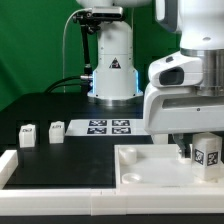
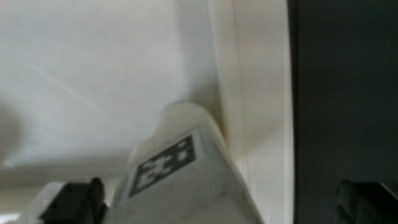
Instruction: Assemble one leg
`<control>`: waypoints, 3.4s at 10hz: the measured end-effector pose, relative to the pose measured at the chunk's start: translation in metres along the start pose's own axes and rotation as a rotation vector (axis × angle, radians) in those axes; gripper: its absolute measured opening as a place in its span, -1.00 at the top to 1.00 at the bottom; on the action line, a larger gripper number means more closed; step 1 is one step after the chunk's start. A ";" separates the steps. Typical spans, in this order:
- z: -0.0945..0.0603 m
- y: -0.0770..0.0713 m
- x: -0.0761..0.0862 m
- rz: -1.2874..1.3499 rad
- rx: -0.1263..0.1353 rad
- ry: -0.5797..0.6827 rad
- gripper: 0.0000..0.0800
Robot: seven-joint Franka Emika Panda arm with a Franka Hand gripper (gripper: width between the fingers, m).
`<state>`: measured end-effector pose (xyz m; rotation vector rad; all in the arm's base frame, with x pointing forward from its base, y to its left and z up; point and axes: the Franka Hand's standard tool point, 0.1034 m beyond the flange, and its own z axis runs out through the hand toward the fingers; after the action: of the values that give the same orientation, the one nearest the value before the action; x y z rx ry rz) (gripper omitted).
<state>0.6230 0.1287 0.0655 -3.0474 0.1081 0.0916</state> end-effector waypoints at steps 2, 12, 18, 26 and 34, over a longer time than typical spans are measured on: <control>0.000 0.007 0.002 -0.262 0.000 0.000 -0.62; -0.001 0.009 0.002 -0.359 0.001 0.001 0.28; -0.001 0.008 0.003 0.173 0.002 0.011 0.27; 0.001 0.010 0.004 1.161 0.029 -0.008 0.27; 0.001 0.009 0.004 0.784 0.028 -0.002 -0.62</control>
Offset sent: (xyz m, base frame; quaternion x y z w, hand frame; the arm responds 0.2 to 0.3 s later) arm 0.0000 0.0000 0.0000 0.0000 0.0000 -0.1790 0.9838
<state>0.6264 0.1192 0.0638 -2.7747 1.2656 0.1389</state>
